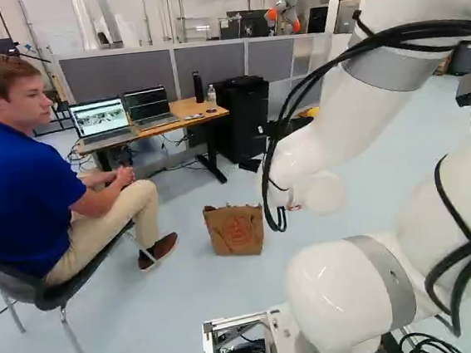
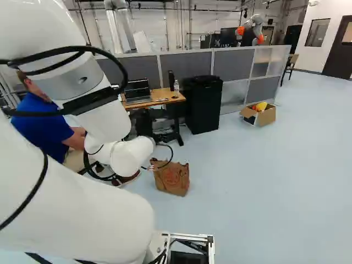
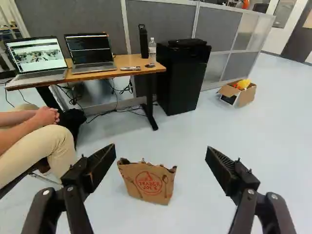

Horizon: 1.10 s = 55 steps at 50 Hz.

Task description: Pick up the grocery bag from the ground

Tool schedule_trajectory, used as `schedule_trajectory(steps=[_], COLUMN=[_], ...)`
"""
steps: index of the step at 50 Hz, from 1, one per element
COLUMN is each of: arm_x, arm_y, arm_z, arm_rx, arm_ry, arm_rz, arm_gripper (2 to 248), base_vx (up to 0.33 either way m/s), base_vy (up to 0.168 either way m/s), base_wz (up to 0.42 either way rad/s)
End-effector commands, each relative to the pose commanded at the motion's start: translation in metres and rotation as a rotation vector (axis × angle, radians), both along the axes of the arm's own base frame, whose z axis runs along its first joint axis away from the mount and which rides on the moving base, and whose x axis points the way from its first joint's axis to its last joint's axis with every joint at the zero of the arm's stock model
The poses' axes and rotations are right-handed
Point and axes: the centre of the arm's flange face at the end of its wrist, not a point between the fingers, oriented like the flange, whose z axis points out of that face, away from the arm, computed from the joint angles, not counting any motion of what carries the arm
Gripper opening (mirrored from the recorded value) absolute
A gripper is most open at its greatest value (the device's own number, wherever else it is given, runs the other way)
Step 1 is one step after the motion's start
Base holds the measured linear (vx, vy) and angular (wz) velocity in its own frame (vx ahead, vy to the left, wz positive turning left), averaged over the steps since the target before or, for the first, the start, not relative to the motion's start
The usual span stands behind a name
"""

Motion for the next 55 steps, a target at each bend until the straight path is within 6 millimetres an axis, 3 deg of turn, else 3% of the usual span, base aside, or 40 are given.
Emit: schedule_trajectory(steps=[12,13,42,55], arm_x=[0.000,0.009,0.064,0.099], arm_y=[0.000,0.000,0.000,0.004], arm_z=[0.000,0.001,0.006,0.006], arm_rx=[0.000,0.000,0.000,0.000], arm_ry=[0.000,0.005,0.019,0.041], arm_rz=[0.000,0.000,0.000,0.011], arm_gripper=[247,247,247,247], base_vx=[0.215,0.219,0.016,0.000], base_vy=[0.001,0.006,0.000,0.000], base_wz=[-0.010,-0.009,0.000,0.000])
